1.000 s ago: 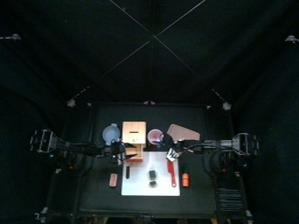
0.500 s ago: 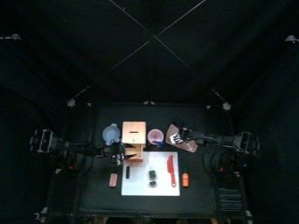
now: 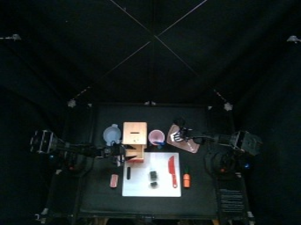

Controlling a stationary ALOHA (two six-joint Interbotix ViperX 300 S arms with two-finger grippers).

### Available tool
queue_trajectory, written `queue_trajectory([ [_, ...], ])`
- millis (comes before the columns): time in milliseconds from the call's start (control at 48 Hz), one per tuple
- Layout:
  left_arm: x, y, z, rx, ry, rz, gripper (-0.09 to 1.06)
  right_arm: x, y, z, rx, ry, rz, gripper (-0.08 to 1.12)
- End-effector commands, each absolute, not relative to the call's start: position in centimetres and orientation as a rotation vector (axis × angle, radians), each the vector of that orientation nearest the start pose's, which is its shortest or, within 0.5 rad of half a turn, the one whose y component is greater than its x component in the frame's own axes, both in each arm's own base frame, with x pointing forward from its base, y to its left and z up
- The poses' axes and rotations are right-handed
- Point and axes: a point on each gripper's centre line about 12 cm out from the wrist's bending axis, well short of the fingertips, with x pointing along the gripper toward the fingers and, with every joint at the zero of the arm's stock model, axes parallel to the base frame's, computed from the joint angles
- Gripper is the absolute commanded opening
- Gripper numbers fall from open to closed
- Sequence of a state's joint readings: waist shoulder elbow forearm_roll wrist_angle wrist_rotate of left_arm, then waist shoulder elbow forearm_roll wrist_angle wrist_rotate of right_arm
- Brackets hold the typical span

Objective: Place sushi on board then cut the sushi with the knife then place the pieces on the plate
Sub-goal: Place the 4 sushi pieces on the plate

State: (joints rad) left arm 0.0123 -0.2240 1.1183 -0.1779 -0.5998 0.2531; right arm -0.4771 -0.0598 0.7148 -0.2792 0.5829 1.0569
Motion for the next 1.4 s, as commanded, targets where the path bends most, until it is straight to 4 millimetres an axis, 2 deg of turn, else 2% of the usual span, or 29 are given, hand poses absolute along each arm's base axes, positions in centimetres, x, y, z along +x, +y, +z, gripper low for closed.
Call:
queue_trajectory([
  [21, 29.4, 1.4, 16.9, 0.128, 0.284, 0.089, 0.83, 28.2, -16.8, 15.1, 0.909, 0.884, -1.024, 0.78],
  [125, 29.2, 1.4, 16.8, 0.135, 0.286, 0.083, 0.83, 28.0, -16.9, 15.0, 0.911, 0.885, -1.031, 0.84],
  [229, 29.1, 1.4, 16.7, 0.132, 0.289, 0.085, 0.83, 27.8, -17.1, 15.2, 0.913, 0.881, -1.038, 0.84],
  [417, 29.2, 1.4, 16.8, 0.130, 0.285, 0.085, 0.83, 26.6, -16.1, 17.6, 0.902, 0.870, -1.040, 0.84],
  [521, 29.3, 1.6, 17.0, 0.123, 0.281, 0.094, 0.83, 26.4, -13.9, 19.1, 0.876, 0.854, -0.975, 0.84],
  [688, 29.5, 2.1, 17.2, 0.100, 0.276, 0.126, 0.83, 27.5, -8.1, 20.5, 0.751, 0.835, -0.731, 0.84],
  [812, 29.7, 2.4, 17.4, 0.083, 0.268, 0.143, 0.83, 29.0, -3.7, 20.4, 0.694, 0.824, -0.541, 0.84],
  [917, 30.1, 2.4, 18.0, 0.077, 0.251, 0.149, 0.83, 30.4, -0.9, 20.3, 0.646, 0.794, -0.408, 0.84],
  [1125, 30.9, 2.5, 18.9, 0.073, 0.225, 0.151, 0.83, 32.4, 2.2, 20.3, 0.520, 0.771, -0.261, 0.84],
  [1271, 31.5, 2.5, 19.0, 0.073, 0.219, 0.152, 0.83, 33.7, 2.7, 21.2, 0.407, 0.764, -0.208, 0.84],
  [1396, 32.0, 2.6, 18.9, 0.066, 0.223, 0.157, 0.83, 34.4, 2.4, 20.5, 0.298, 0.863, -0.201, 0.84],
])
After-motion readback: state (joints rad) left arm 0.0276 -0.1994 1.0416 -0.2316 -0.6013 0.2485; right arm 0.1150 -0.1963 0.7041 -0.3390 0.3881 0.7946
